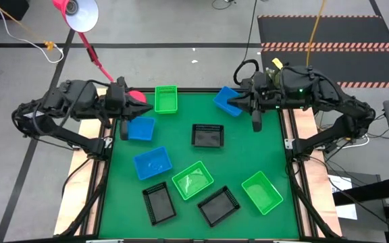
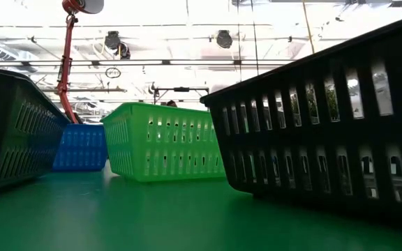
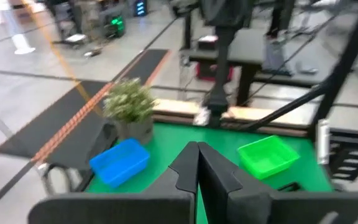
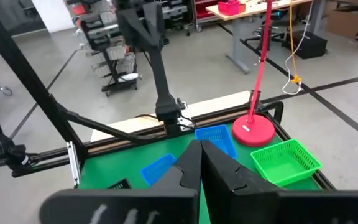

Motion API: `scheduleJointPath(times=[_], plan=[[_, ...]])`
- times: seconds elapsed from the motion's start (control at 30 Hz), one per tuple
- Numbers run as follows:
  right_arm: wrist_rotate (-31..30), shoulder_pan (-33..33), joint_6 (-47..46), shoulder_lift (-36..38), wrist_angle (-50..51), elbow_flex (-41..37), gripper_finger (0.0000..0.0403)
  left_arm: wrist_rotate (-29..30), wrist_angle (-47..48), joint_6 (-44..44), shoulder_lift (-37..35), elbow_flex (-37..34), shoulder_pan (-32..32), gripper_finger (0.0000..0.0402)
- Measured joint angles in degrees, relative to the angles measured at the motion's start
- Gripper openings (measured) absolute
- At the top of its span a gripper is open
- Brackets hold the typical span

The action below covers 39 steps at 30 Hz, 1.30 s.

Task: Stack baskets by color
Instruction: Stack the bottom blue bin on the middle left blue bin

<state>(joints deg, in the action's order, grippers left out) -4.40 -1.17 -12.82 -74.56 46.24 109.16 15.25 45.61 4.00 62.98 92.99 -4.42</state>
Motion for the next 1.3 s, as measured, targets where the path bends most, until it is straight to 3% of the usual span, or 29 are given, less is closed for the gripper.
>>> scheduleJointPath(times=[0.37,0.53,0.9,1.2,1.3], plan=[[-4.96,-0.10,-0.34,3.46,7.29,0.02,0.0000,3.34,0.93,5.74,6.29,0.00,1.99,0.0010],[-4.59,-0.42,0.46,4.87,10.44,0.02,0.0000,3.32,0.34,13.31,10.39,-0.02,1.74,0.0010],[-4.41,-0.42,0.77,6.69,18.24,0.02,0.0000,3.40,0.64,21.25,16.72,-0.02,-1.41,0.0010],[-4.37,-0.42,3.74,6.49,19.96,-0.23,0.0000,3.48,7.24,30.57,18.53,-0.04,-3.28,0.0013],[-3.30,-0.42,4.50,6.50,20.01,-1.70,0.0000,2.74,15.49,40.35,19.02,0.10,-4.29,0.0029]])
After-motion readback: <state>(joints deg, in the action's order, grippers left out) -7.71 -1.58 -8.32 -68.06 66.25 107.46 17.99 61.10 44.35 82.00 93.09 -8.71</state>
